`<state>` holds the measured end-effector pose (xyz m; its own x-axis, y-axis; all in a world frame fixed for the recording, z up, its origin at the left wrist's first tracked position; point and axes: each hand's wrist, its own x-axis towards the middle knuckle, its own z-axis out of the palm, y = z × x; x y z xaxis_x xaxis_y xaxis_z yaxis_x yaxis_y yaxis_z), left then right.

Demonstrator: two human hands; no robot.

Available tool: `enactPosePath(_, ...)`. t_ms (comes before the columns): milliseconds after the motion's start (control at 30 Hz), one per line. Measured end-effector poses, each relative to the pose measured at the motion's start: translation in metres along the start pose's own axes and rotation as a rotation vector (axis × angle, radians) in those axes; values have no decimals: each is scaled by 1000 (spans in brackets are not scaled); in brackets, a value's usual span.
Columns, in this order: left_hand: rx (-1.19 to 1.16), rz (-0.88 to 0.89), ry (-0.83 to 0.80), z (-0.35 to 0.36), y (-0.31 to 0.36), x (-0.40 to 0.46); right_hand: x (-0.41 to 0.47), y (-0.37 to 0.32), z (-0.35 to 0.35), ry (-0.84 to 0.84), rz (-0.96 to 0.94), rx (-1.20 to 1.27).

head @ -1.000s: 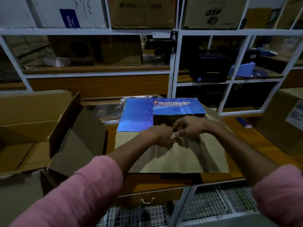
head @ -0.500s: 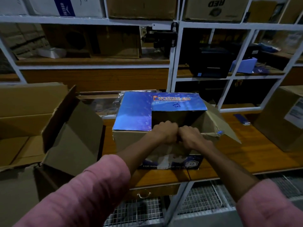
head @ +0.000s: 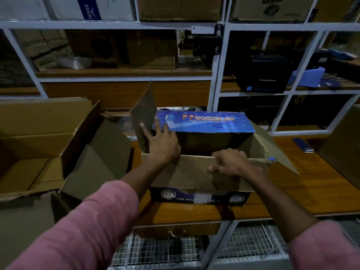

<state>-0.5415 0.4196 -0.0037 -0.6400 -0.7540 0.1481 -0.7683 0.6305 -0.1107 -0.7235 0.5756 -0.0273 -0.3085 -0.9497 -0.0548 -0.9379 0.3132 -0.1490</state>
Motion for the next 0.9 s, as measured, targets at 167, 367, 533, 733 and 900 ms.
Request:
enactPosePath(167, -366, -274, -131, 25, -54, -4, 6, -12, 1, -15, -32, 19)
enactPosePath(367, -729, -345, -126, 29, -59, -24, 9, -36, 10, 10, -85, 1)
enactPosePath(533, -623, -358, -69, 23, -60, -48, 0, -48, 12, 14, -121, -20)
enactPosePath(733, -558, -367, 5, 26, -83, -80, -15, -76, 17, 27, -169, -85)
enactPosePath(900, -569, -302, -3, 29, -108, -89, -19, -97, 17, -56, -108, -29)
